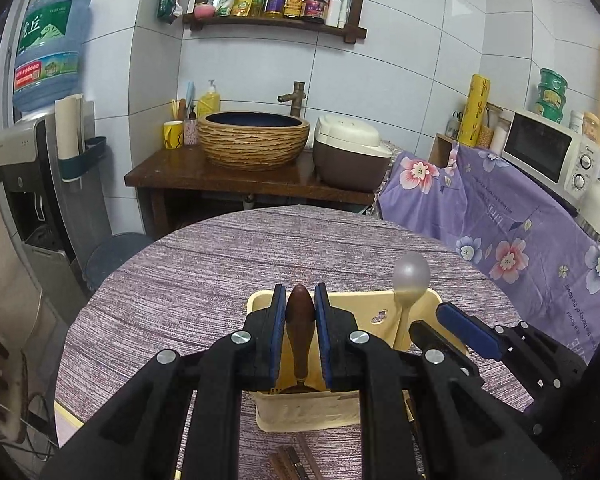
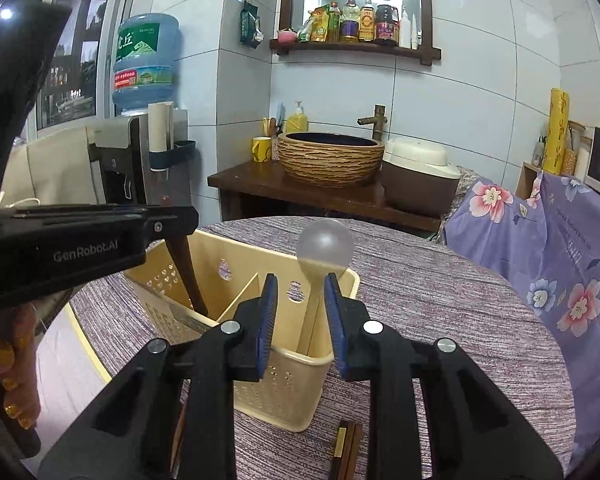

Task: Organize utensils
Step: 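Open both tools and move them back toward the remaining utensils, then grasp the metal spoon with the right tool while the left tool grasps a wooden chopstick, then lift the metal spoon and chopstick over the cream holder with both tools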

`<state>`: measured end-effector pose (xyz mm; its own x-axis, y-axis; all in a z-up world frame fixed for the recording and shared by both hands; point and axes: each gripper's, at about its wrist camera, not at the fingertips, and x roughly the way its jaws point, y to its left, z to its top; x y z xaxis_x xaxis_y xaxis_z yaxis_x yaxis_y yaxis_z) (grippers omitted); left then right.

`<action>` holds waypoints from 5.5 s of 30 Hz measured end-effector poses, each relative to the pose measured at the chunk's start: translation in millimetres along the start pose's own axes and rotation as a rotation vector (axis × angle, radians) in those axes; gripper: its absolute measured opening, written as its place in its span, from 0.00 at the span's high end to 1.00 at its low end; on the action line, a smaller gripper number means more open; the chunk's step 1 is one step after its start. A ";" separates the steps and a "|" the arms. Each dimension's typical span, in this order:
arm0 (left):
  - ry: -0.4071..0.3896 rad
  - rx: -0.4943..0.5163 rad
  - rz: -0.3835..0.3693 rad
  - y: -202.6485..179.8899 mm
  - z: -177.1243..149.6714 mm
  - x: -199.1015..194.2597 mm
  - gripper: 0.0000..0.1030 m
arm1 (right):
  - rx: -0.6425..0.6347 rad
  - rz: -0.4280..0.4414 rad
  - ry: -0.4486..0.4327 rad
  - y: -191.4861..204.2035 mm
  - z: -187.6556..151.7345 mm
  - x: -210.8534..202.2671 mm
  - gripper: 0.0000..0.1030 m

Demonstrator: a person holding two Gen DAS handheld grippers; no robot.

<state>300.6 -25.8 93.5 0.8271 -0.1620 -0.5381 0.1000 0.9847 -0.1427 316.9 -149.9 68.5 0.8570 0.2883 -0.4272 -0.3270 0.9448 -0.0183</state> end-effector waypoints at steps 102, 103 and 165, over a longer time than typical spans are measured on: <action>0.385 0.059 0.156 12.9 -151.3 26.8 0.89 | 0.042 -0.001 0.497 19.4 -145.6 -24.6 0.63; 0.384 0.060 0.157 12.1 -151.4 26.6 0.90 | 0.043 -0.001 0.497 19.1 -145.6 -24.6 0.63; -0.320 -0.013 -0.059 10.9 65.1 -153.3 0.92 | 0.114 0.148 -0.053 -8.9 78.8 -108.7 0.63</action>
<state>210.9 13.9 228.5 0.9523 -0.1885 -0.2400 0.1479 0.9730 -0.1772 258.0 -177.4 186.3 0.8234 0.4306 -0.3696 -0.4064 0.9020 0.1454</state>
